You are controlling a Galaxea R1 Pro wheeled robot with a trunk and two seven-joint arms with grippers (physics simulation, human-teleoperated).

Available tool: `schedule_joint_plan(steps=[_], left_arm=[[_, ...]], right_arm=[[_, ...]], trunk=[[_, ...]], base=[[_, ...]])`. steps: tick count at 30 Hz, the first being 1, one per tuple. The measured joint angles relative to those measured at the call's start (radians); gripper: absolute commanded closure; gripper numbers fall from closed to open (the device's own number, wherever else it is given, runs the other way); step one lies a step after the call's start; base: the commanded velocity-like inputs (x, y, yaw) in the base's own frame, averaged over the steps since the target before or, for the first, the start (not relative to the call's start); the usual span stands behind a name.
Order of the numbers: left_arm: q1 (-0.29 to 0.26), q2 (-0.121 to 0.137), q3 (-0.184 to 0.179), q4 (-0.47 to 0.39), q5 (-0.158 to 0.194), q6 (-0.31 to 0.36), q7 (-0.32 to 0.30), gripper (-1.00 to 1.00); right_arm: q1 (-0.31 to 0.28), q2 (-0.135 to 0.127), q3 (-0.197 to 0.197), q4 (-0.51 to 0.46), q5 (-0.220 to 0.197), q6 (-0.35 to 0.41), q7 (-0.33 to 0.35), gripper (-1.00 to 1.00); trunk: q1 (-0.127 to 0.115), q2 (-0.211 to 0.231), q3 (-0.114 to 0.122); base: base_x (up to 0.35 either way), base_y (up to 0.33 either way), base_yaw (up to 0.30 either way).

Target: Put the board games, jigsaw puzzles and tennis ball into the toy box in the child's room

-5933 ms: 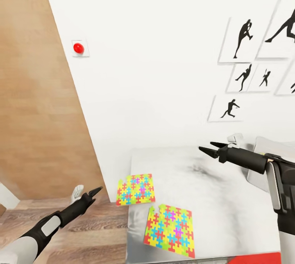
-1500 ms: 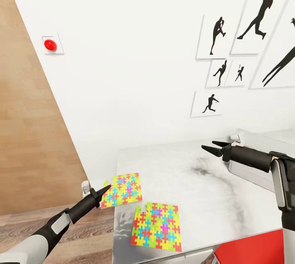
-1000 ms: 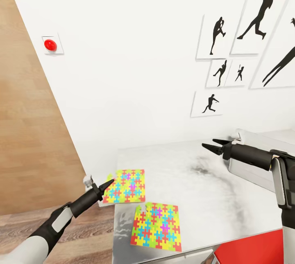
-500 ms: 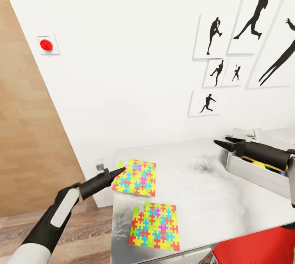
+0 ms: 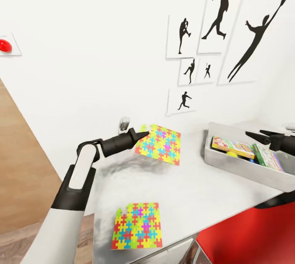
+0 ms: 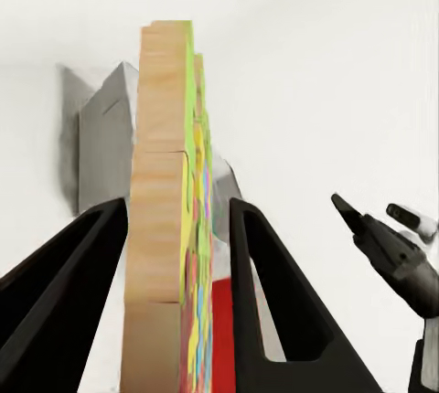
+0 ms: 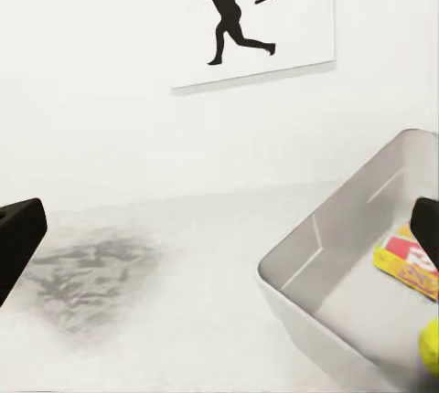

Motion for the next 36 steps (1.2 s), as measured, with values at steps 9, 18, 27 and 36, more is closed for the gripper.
schedule_joint_plan(steps=[9, 18, 27, 36], left_arm=[[-0.082, -0.003, 0.002, -0.139, 0.255, 0.028, 0.165, 1.0], [-0.124, -0.011, -0.03, -0.173, 0.286, 0.019, 0.299, 1.0], [-0.149, -0.016, -0.052, -0.168, 0.281, 0.014, 0.375, 1.0], [-0.165, -0.016, -0.137, -0.163, 0.295, -0.059, 0.425, 1.0]], right_arm=[[0.003, -0.032, -0.017, 0.0, 0.0, 0.0, 0.0, -1.0], [0.002, -0.036, -0.065, 0.0, 0.0, 0.0, -0.001, -1.0], [0.005, -0.036, -0.076, 0.0, 0.0, -0.003, 0.001, -1.0], [0.003, -0.036, -0.076, 0.0, -0.002, 0.001, 0.001, -1.0]], trunk=[[0.0, 0.0, 0.0], [0.0, 0.0, 0.0], [0.0, 0.0, 0.0], [0.0, 0.0, 0.001]], base=[[0.0, 0.0, -0.294], [0.085, -0.196, -0.163], [0.156, -0.323, -0.003], [0.062, -0.179, -0.171]])
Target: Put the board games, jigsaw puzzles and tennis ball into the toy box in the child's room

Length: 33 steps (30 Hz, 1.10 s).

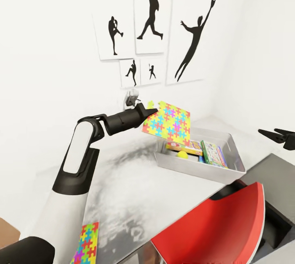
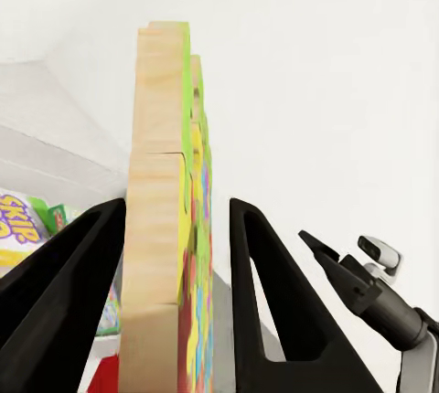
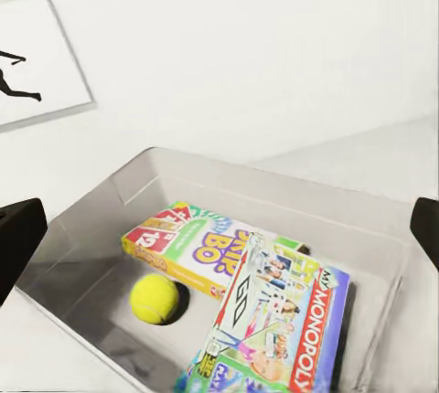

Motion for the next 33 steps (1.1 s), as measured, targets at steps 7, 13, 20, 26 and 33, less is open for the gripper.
schedule_joint_plan(steps=[7, 13, 20, 26, 33], left_arm=[[-0.002, 0.001, 0.0, 0.0, -0.001, 0.0, 0.001, 1.0], [-0.002, 0.003, 0.0, -0.001, 0.0, 0.0, 0.002, 1.0], [0.006, 0.007, 0.007, -0.002, -0.001, 0.0, 0.003, 1.0], [0.007, 0.01, 0.008, -0.002, -0.001, 0.0, 0.003, 1.0], [0.007, 0.011, 0.008, -0.002, -0.001, 0.0, 0.003, 1.0]], right_arm=[[0.001, 0.0, 0.0, 0.0, 0.0, -0.001, 0.0, -1.0], [0.001, 0.001, 0.001, 0.0, 0.0, -0.001, 0.0, -1.0], [0.0, 0.001, 0.0, 0.0, 0.0, -0.002, 0.0, -1.0], [0.001, 0.001, 0.0, 0.0, 0.0, -0.002, 0.0, -1.0], [0.001, 0.001, 0.0, 0.0, 0.0, -0.002, 0.0, -1.0]], trunk=[[0.0, 0.0, 0.001], [0.0, 0.0, 0.001], [0.0, 0.0, 0.001], [0.0, 0.0, 0.001], [0.0, 0.0, 0.001]], base=[[0.001, -0.301, -0.048], [0.0, -0.339, 0.125], [0.0, -0.11, 0.286], [0.0, -0.079, 0.116], [0.0, -0.207, 0.0]])
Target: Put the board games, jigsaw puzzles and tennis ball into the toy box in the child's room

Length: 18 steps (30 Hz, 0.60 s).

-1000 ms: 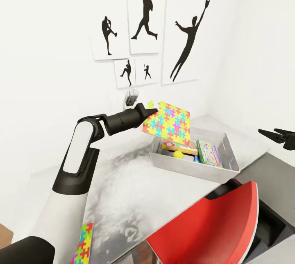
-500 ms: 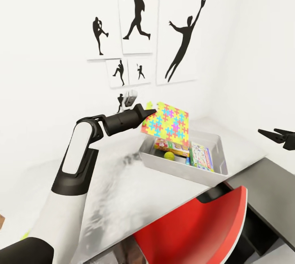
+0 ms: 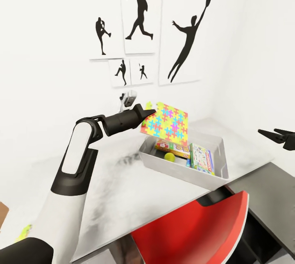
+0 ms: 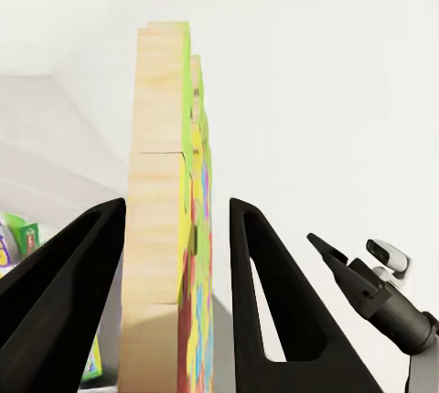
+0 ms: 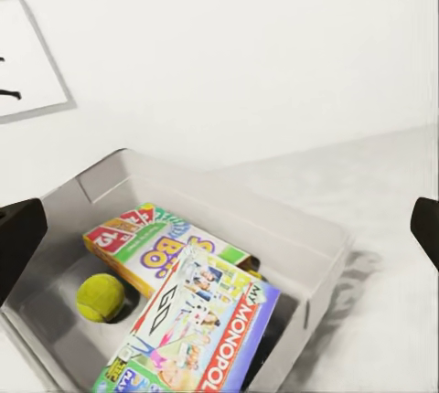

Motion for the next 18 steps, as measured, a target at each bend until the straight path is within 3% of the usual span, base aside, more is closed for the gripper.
schedule_joint_plan(steps=[8, 15, 18], left_arm=[[0.001, 0.001, 0.0, 0.0, -0.001, 0.0, 0.0, 1.0], [0.012, 0.0, 0.001, 0.021, -0.006, -0.002, -0.005, 1.0], [-0.023, -0.009, -0.001, 0.239, 0.004, -0.028, -0.037, 1.0]], right_arm=[[0.0, 0.0, 0.0, 0.0, 0.0, 0.0, 0.0, -1.0], [0.0, -0.001, 0.0, 0.0, 0.0, 0.0, 0.0, -1.0], [0.0, -0.001, 0.0, 0.0, 0.0, 0.0, 0.001, -1.0]], trunk=[[0.0, 0.0, 0.0], [0.0, 0.0, 0.0], [0.0, 0.0, 0.0]], base=[[0.0, -0.306, 0.0], [0.0, -0.065, 0.0], [0.0, -0.006, 0.0]])
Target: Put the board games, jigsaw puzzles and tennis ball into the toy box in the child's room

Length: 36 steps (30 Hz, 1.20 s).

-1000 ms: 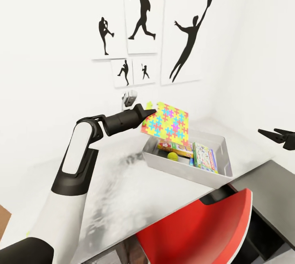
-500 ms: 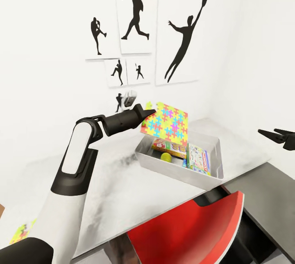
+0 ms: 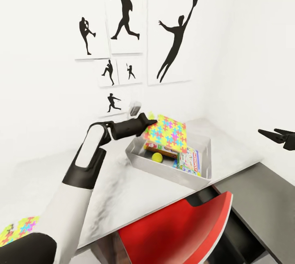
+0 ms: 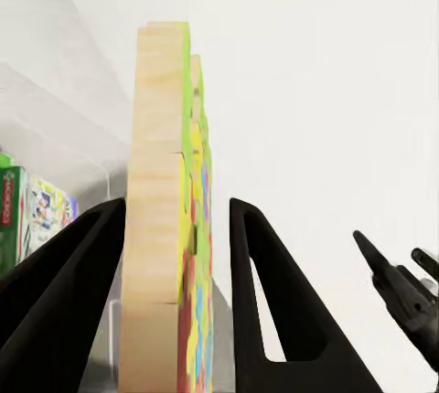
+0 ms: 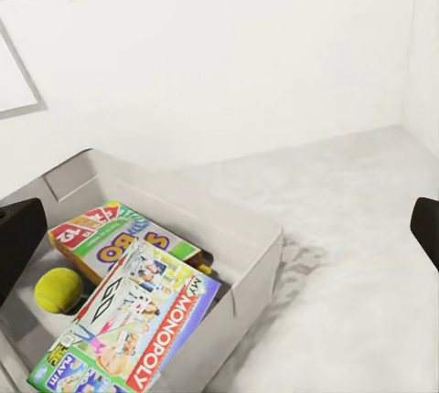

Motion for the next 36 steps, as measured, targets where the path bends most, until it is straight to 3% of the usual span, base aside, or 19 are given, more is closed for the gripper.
schedule_joint_plan(steps=[3, 7, 14, 21, 24, 28, 36], left_arm=[[-0.071, -0.002, -0.006, 0.212, 0.008, -0.035, -0.091, 1.0], [-0.131, -0.001, -0.01, 0.372, 0.008, -0.044, -0.184, 1.0], [-0.152, 0.008, -0.012, 0.442, 0.007, -0.04, -0.225, 1.0], [-0.153, 0.012, -0.014, 0.449, 0.004, -0.027, -0.233, 1.0], [-0.153, 0.014, -0.019, 0.451, -0.01, -0.024, -0.233, 1.0], [-0.156, 0.029, -0.027, 0.495, -0.06, -0.022, -0.233, 1.0], [-0.199, 0.032, -0.032, 0.629, -0.09, -0.03, -0.239, 1.0]], right_arm=[[-0.001, 0.0, 0.0, 0.0, 0.0, 0.0, 0.0, -1.0], [0.0, 0.0, 0.0, 0.0, 0.0, 0.0, 0.001, -1.0], [-0.001, 0.0, -0.002, 0.0, 0.0, -0.001, 0.106, -1.0], [-0.001, 0.0, -0.003, 0.0, 0.001, 0.0, 0.128, -1.0], [-0.001, 0.0, -0.003, 0.0, 0.001, -0.001, 0.13, -1.0], [-0.001, 0.0, -0.003, 0.0, 0.001, -0.001, 0.131, -1.0], [-0.003, -0.001, -0.013, 0.0, 0.001, 0.0, 0.133, -1.0]], trunk=[[0.0, 0.0, 0.0], [0.0, 0.0, 0.0], [0.0, 0.0, 0.0], [0.0, 0.0, 0.0], [0.0, 0.0, 0.0], [0.0, 0.0, 0.0], [0.0, 0.0, 0.0]], base=[[0.0, -0.002, 0.0], [0.0, -0.001, -0.097], [0.0, 0.0, -0.252], [0.0, 0.0, -0.233], [0.0, 0.0, -0.068], [0.0, 0.0, -0.02], [0.0, 0.0, -0.044]])
